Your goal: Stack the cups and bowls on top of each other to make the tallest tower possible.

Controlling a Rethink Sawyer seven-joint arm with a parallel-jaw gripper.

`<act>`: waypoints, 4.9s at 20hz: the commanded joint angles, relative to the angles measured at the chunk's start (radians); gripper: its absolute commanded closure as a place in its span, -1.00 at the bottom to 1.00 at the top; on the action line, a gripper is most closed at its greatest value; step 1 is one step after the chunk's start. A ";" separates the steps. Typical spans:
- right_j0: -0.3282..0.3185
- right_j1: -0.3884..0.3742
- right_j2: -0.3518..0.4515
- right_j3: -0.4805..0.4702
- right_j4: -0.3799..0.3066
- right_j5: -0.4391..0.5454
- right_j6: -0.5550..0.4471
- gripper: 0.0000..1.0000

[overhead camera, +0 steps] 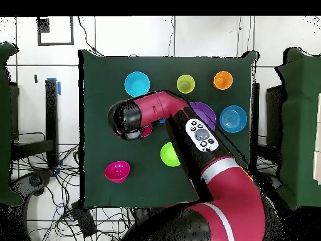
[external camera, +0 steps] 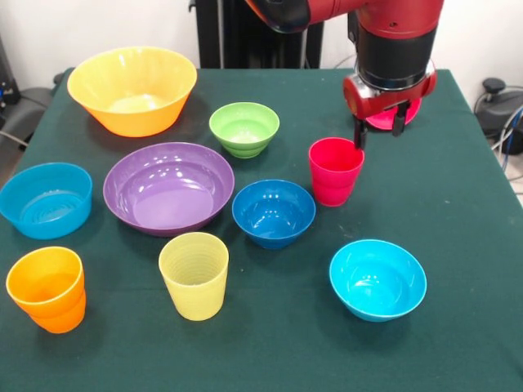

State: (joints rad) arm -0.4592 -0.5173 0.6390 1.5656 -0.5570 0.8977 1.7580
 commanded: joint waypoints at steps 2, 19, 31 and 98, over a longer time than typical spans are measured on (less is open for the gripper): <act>-0.010 0.085 0.028 -0.114 -0.072 0.075 -0.298 -1.00; -0.006 0.140 0.028 -0.120 -0.101 0.017 -0.285 -1.00; -0.019 0.107 0.040 -0.103 -0.096 0.051 -0.293 -1.00; -0.083 -0.044 0.067 0.116 -0.177 -0.027 -0.183 -1.00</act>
State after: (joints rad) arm -0.5663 -0.5586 0.6897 1.6200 -0.6560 0.9354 1.7430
